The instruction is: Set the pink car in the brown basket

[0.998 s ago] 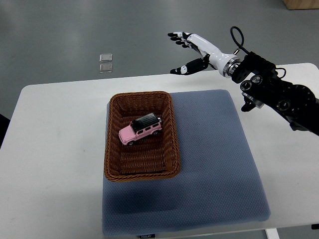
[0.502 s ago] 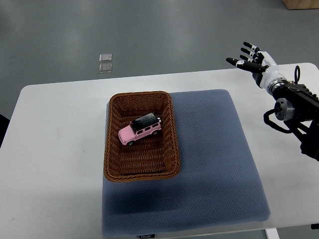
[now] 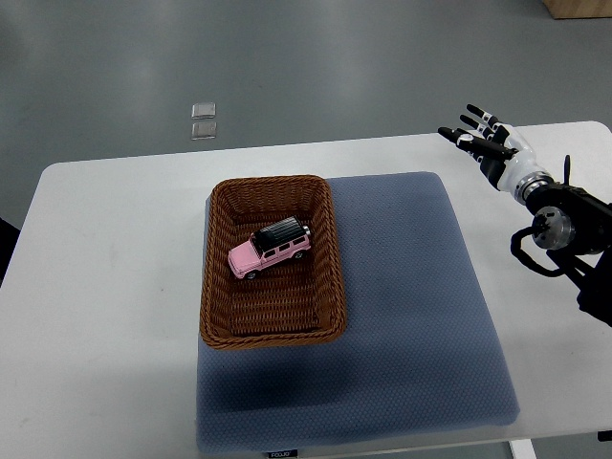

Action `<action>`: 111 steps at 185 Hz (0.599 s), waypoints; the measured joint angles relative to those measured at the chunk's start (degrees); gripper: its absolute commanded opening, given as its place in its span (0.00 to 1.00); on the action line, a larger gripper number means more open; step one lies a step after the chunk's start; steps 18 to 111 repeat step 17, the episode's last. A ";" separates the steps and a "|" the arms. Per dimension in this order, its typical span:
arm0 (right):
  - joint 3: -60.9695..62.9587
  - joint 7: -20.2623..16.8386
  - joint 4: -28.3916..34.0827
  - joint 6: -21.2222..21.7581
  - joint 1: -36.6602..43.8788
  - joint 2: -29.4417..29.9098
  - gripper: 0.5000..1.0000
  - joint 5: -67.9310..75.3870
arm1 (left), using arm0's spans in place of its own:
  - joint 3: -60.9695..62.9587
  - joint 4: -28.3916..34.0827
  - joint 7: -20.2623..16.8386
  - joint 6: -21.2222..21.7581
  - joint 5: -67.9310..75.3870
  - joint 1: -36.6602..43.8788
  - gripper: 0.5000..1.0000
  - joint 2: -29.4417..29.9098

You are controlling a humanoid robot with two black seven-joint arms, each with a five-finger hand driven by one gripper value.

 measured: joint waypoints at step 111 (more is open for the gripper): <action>0.31 0.00 0.00 0.15 0.04 0.07 0.83 -0.03 | 0.00 -0.03 0.00 0.00 0.00 -0.01 1.00 0.00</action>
